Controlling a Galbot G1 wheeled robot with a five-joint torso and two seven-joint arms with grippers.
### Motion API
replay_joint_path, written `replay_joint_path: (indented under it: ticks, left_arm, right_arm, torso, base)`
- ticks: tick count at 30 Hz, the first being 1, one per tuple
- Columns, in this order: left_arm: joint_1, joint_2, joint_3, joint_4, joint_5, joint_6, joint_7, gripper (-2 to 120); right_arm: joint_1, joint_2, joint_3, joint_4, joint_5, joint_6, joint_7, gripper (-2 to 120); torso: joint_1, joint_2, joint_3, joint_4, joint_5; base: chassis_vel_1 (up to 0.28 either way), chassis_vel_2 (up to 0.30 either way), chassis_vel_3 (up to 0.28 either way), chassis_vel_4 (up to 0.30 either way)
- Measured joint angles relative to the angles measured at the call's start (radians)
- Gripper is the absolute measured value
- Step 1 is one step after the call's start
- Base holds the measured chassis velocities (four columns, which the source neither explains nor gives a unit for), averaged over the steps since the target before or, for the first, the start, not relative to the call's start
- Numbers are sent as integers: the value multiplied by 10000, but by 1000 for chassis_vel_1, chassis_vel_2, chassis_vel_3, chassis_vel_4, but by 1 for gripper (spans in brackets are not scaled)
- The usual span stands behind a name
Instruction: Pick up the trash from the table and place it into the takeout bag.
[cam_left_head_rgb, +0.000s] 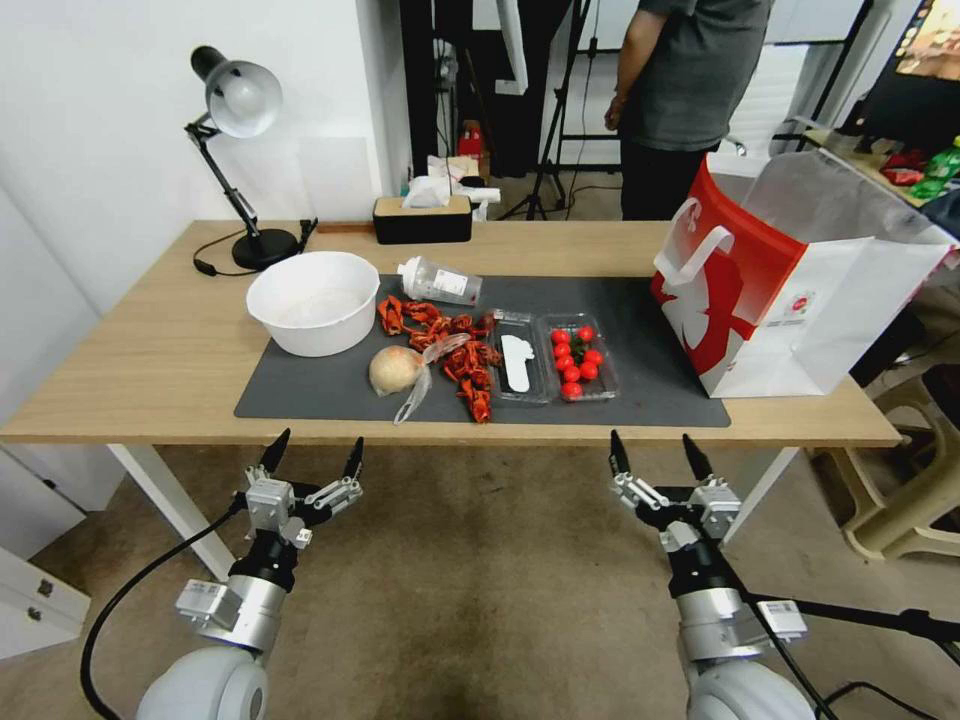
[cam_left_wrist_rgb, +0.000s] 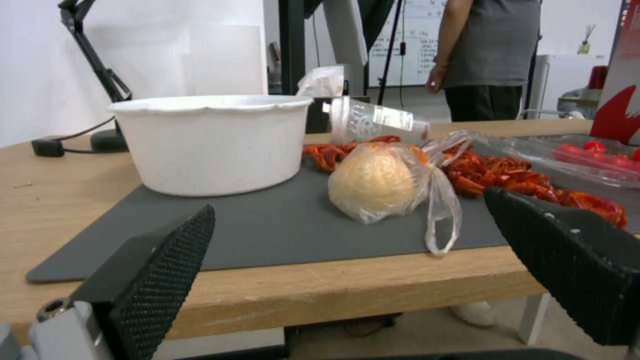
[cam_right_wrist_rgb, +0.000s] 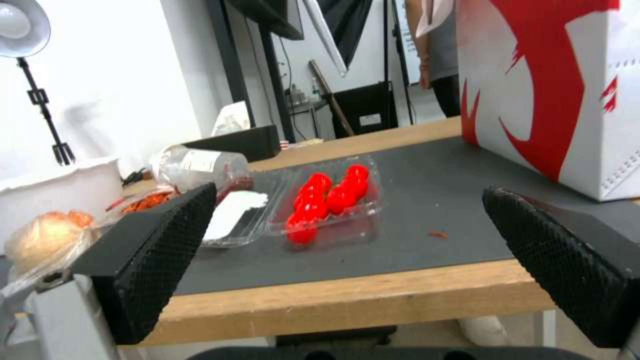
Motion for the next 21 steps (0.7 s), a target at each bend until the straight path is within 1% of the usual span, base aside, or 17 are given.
replay_joint_path:
  ticks: [7, 21]
  left_arm:
    - [-8, -31, 12, 66, 11, -51, 25, 100]
    - [-20, -46, 18, 154, 14, -118, 67, 100]
  right_arm:
    - [97, -49, -62, -136, 36, -1, -55, 100]
    - [89, 110, -211, -196, -64, -114, -113, 100]
  torso:
    - [0, 0, 1, 0, 0]
    - [0, 0, 1, -1, 0]
  base:
    - [0, 0, 0, 0]
    - [0, 0, 0, 0]
